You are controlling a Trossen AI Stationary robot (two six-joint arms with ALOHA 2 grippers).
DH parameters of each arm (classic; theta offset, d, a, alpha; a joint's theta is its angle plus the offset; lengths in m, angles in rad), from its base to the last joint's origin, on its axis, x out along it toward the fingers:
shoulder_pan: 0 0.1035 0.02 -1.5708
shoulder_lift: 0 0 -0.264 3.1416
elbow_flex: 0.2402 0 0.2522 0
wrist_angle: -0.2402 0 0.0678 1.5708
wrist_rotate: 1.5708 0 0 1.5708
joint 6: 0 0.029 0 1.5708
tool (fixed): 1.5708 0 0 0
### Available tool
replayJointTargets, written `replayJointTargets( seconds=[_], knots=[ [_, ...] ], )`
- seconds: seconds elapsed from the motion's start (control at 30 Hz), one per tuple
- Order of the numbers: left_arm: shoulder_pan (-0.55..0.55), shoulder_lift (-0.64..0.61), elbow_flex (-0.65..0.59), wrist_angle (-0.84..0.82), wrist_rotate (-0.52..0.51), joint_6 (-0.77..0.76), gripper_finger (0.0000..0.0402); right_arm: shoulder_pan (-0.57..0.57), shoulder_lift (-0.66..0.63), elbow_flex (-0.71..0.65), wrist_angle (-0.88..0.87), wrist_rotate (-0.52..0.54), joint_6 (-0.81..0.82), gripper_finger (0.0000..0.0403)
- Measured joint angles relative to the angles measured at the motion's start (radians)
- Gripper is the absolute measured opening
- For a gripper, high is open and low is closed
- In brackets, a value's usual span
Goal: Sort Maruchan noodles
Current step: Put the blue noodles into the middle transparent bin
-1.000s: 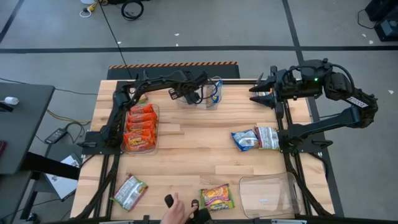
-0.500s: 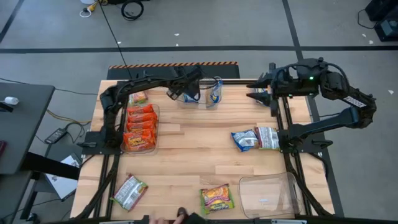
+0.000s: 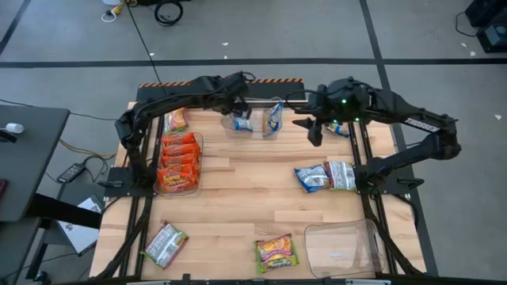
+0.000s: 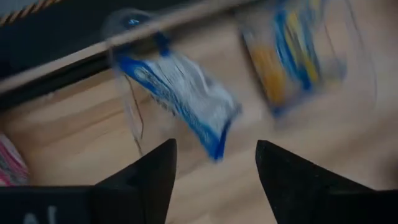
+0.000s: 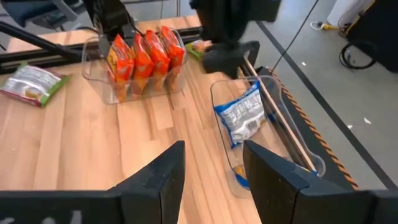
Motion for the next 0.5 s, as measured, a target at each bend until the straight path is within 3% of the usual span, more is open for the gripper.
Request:
replayJointTargets(
  seconds=[0.17,0.37,0.5],
  knots=[
    [-0.02,0.018,0.0,0.095,-0.045,-0.277,0.0213,-0.023,0.02,0.0,0.003,-0.004,-0.016,0.0168],
    [-0.06,0.086,0.0,0.01,-0.121,-0.634,0.0213,-0.051,0.016,0.0,0.032,-0.005,-0.065,0.0168],
    [-0.064,0.14,0.0,0.023,-0.112,-0.748,0.0213,-0.071,0.013,0.0,0.048,-0.007,-0.093,0.0168]
  ],
)
